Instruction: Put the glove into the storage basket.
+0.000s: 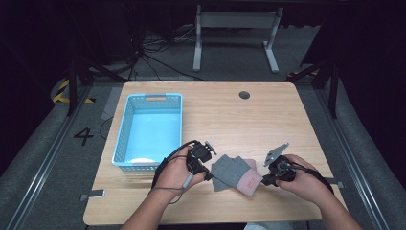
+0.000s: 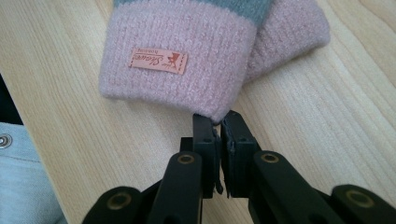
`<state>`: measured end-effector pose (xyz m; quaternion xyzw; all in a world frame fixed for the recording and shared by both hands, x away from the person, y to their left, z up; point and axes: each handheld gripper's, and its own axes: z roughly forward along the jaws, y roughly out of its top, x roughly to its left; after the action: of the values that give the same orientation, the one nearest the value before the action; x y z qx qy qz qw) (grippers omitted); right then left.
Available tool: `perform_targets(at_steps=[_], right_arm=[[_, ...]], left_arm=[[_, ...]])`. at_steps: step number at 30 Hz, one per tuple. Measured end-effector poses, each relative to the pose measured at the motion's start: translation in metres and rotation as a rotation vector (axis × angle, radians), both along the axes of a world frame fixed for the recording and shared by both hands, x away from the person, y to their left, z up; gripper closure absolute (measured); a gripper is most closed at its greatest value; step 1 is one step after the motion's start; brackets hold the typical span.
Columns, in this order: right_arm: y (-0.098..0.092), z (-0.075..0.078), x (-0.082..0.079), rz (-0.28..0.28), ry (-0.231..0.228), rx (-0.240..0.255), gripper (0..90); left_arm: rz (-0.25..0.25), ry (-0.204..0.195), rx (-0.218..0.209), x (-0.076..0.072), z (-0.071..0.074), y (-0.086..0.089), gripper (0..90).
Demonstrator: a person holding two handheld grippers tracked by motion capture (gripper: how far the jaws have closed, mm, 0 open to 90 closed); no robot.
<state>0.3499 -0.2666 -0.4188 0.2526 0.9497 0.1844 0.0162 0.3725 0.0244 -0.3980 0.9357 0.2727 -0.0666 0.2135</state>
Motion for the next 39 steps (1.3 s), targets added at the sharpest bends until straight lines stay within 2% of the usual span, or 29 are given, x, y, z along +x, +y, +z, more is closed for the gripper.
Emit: perform_targets(at_steps=[4, 8, 10, 16, 23, 28, 32, 39], right_arm=[[0.0, 0.0, 0.0, 0.0, 0.002, -0.003, 86.0], [0.0, 0.0, 0.0, -0.007, 0.006, 0.002, 85.9], [0.0, 0.0, 0.0, -0.005, 0.003, -0.003, 85.9], [0.001, -0.001, 0.0, -0.004, 0.003, -0.007, 85.9], [0.001, -0.003, 0.001, 0.0, 0.0, -0.014, 85.7], [0.002, -0.004, 0.001, -0.003, 0.002, -0.018, 85.7], [0.003, -0.004, 0.001, -0.003, 0.004, -0.02, 85.6], [0.004, -0.004, 0.001, 0.001, 0.0, -0.022, 85.6]], left_arm=[[-0.006, 0.001, 0.015, 0.001, -0.006, -0.005, 71.7], [0.012, 0.003, 0.019, 0.005, -0.015, -0.009, 70.9], [0.018, 0.021, 0.032, 0.009, -0.022, -0.012, 69.2], [0.032, 0.042, 0.041, 0.015, -0.03, -0.011, 67.5], [0.007, 0.06, 0.026, 0.019, -0.036, -0.013, 63.0], [0.002, 0.052, 0.028, 0.019, -0.036, -0.014, 62.9], [0.028, 0.048, 0.033, 0.021, -0.037, -0.012, 60.9], [0.008, 0.04, 0.022, 0.02, -0.037, -0.017, 61.1]])
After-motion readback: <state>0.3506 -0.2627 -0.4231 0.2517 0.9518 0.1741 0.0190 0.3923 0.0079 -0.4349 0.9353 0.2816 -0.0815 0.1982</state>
